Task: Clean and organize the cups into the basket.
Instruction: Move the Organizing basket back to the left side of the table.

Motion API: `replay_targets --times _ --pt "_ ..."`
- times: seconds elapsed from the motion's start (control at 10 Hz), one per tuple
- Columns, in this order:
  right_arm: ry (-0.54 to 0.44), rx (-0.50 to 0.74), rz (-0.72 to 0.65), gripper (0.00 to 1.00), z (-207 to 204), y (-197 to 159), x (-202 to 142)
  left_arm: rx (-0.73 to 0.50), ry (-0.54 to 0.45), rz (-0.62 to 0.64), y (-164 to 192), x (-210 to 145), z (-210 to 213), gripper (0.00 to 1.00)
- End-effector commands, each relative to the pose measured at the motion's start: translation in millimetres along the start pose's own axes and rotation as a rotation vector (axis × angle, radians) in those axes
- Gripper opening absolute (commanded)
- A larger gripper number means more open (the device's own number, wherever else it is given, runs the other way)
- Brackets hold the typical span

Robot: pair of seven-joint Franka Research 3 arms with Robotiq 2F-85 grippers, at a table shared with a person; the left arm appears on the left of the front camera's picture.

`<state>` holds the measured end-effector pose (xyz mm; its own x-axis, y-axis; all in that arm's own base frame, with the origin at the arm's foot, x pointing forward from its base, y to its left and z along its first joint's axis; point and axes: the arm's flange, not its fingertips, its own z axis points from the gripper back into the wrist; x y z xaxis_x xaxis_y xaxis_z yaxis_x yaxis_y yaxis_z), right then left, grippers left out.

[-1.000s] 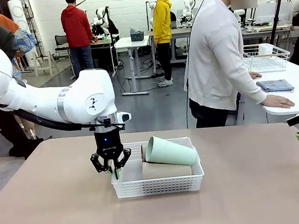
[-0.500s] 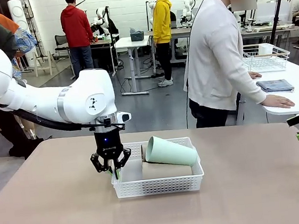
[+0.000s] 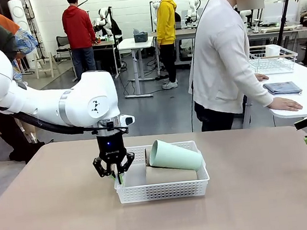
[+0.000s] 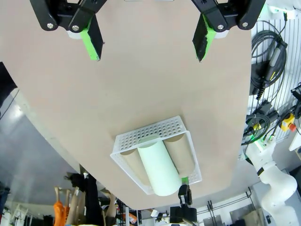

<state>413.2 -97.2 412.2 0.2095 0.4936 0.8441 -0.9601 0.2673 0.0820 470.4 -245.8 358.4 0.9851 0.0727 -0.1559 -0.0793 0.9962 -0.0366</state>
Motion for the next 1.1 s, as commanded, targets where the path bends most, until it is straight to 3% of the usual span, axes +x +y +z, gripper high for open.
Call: replay_targets --times 0.0,0.1,0.4,0.6,1.0 --pt "-0.003 -0.017 -0.013 1.00 -3 3 1 -0.003 -0.009 0.001 -1 0 2 0.00" --pt "0.000 0.000 0.000 1.00 0 0 0 -0.003 -0.009 0.001 -1 0 2 0.00" --pt "-0.103 0.189 -0.656 1.00 47 -37 -35 -0.003 -0.009 0.001 -1 0 2 0.00" --pt "-0.159 0.295 -0.977 1.00 77 -51 -61 -0.003 -0.009 0.001 -1 0 2 0.00" --pt "-0.228 0.186 -1.401 1.00 117 -46 -106 -0.003 -0.009 0.001 -1 0 2 0.00"
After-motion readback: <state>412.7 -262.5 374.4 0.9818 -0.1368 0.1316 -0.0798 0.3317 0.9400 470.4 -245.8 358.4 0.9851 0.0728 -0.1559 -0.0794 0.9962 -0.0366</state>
